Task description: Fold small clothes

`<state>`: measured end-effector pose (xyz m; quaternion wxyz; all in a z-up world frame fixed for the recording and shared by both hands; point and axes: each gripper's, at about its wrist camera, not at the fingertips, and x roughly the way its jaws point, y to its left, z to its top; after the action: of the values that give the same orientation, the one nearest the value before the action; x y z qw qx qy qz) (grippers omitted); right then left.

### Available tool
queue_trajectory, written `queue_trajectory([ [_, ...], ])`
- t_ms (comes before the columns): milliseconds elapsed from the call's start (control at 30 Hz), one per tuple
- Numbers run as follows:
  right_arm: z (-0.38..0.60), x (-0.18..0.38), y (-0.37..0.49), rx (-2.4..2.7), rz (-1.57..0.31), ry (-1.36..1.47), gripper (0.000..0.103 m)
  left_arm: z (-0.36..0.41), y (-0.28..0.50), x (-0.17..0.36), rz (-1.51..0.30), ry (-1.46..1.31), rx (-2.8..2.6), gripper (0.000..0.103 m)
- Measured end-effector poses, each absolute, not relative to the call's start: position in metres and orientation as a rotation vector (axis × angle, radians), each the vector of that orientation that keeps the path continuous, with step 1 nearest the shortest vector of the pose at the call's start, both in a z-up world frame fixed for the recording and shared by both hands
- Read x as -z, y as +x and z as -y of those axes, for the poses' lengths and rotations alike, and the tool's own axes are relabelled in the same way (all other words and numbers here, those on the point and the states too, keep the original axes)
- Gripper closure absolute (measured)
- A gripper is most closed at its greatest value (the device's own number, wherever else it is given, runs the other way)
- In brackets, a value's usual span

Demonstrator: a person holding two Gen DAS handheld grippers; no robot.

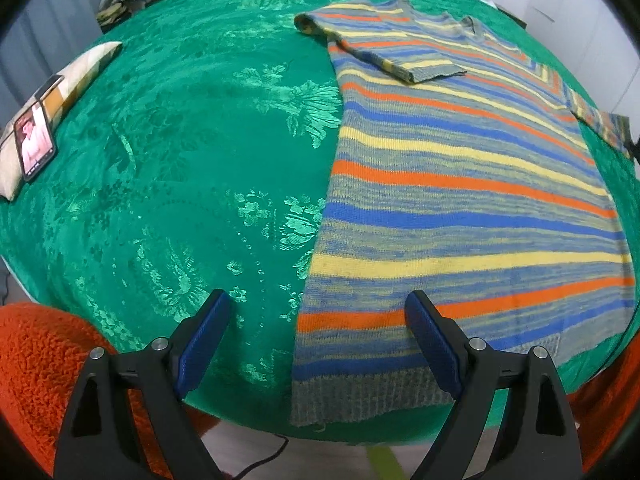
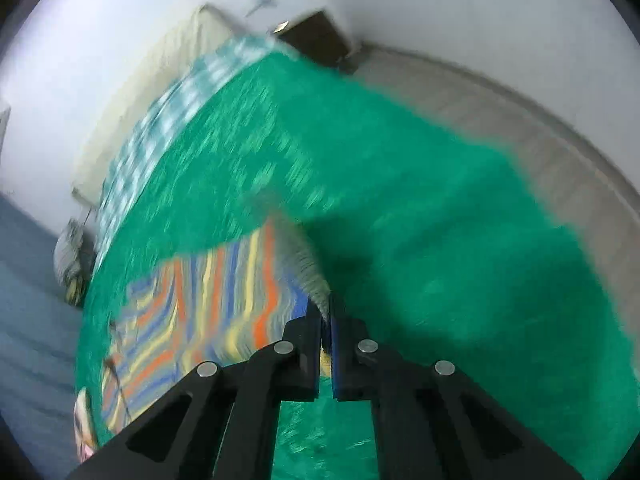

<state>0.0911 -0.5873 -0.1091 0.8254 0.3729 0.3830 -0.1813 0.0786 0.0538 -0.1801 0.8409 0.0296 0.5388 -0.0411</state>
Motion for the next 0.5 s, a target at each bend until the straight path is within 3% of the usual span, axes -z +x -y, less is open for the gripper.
queue_trajectory([
  [167, 0.598, 0.129, 0.087, 0.483, -0.949, 0.782, 0.100, -0.053, 0.080, 0.181, -1.141, 0.071, 0.083, 0.013],
  [500, 0.603, 0.136, 0.091, 0.491, -0.982, 0.765, 0.101, -0.053, 0.079, 0.182, -1.141, 0.088, 0.077, 0.013],
])
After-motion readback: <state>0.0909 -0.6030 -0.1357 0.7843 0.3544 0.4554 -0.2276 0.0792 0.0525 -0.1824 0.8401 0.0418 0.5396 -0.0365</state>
